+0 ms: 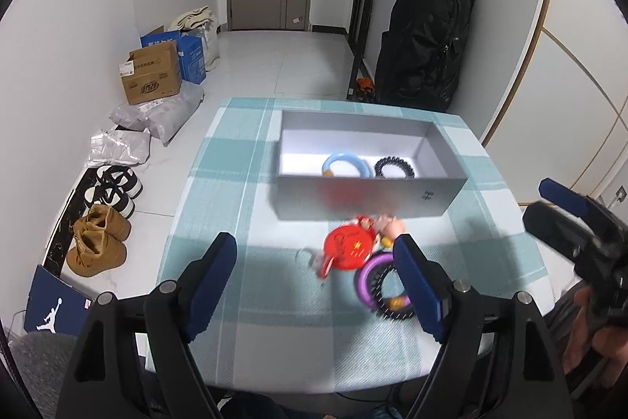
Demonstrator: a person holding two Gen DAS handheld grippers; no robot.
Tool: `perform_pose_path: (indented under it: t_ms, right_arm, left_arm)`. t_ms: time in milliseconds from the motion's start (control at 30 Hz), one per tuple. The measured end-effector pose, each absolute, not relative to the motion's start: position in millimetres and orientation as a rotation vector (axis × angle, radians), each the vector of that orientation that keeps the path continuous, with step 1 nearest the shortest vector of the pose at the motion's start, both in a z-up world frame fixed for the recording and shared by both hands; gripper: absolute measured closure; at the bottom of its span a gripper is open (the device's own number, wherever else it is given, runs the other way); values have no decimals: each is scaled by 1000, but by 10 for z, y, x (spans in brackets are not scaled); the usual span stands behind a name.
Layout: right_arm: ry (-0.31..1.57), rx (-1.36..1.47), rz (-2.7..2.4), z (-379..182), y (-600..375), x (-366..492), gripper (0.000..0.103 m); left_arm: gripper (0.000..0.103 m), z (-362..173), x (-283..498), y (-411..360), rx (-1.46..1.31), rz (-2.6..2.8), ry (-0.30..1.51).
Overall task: Organize jewelry
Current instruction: 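Open both grippers and lift them out of the box, then grasp the black beaded bracelet with the right gripper while the left grasps the purple bangle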
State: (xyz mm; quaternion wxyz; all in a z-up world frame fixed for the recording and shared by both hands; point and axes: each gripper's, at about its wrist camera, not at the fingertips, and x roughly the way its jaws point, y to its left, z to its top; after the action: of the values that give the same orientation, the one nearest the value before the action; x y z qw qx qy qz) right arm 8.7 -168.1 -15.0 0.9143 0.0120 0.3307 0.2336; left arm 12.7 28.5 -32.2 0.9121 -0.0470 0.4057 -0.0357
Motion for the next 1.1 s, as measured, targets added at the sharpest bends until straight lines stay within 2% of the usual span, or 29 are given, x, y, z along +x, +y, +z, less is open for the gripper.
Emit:
perform_pose_path:
  t_ms: [167, 633, 933, 1100]
  right_arm:
    - [722, 7, 501, -248, -1620, 55, 0]
    - [843, -189, 560, -657, -1102, 6, 2]
    - [896, -305, 596, -890, -819, 25, 27]
    - [880, -393, 585, -949, -694, -17, 28]
  left_arm:
    - [24, -445, 149, 395, -165, -87, 892]
    - [24, -470, 98, 617, -218, -44, 890]
    - [24, -505, 125, 637, -212, -71, 905]
    - [24, -524, 154, 664, -220, -63, 918]
